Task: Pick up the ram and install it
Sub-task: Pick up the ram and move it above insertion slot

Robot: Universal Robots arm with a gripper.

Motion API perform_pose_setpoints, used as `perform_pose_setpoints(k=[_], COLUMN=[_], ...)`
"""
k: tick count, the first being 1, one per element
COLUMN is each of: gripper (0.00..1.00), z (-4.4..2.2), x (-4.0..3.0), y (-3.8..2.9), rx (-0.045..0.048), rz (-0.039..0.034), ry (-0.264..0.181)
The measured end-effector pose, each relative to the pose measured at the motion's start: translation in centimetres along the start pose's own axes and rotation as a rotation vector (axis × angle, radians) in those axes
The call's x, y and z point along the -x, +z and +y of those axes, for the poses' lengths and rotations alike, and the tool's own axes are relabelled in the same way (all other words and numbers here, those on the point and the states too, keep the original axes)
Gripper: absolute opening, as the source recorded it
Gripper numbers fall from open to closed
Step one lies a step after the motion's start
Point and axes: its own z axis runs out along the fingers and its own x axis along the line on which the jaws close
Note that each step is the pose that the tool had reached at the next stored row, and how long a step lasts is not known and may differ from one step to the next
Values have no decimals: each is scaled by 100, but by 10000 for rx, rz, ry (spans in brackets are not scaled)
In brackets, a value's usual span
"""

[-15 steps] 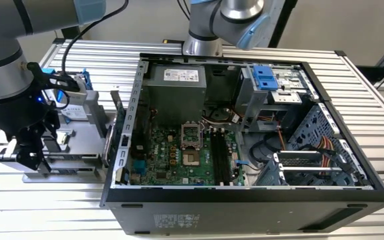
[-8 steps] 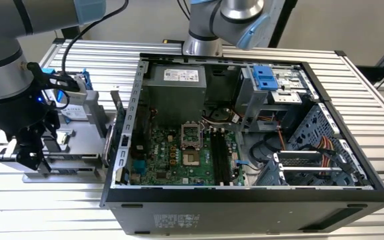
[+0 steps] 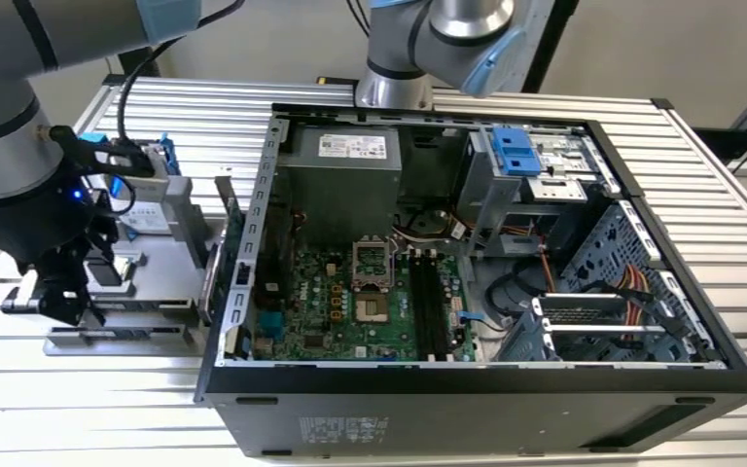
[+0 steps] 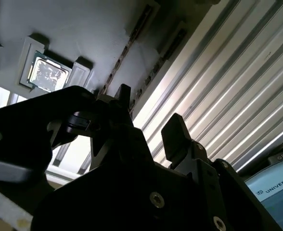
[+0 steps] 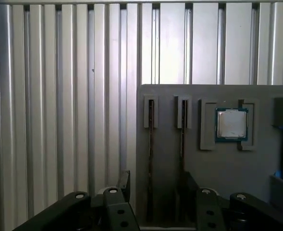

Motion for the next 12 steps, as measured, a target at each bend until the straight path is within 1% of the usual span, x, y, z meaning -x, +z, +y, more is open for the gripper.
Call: perform_pose_setpoints(k=[1, 2, 4, 6, 12], gripper=[100, 100, 100, 100, 100], z=[0, 0, 0, -1, -2], x=[-15, -33, -78, -105, -108], y=[1, 3, 9, 17, 78], rx=[1, 1, 0, 3, 2], rz=[-86, -136, -189, -201, -204], ry=[-1, 0, 5, 8, 9])
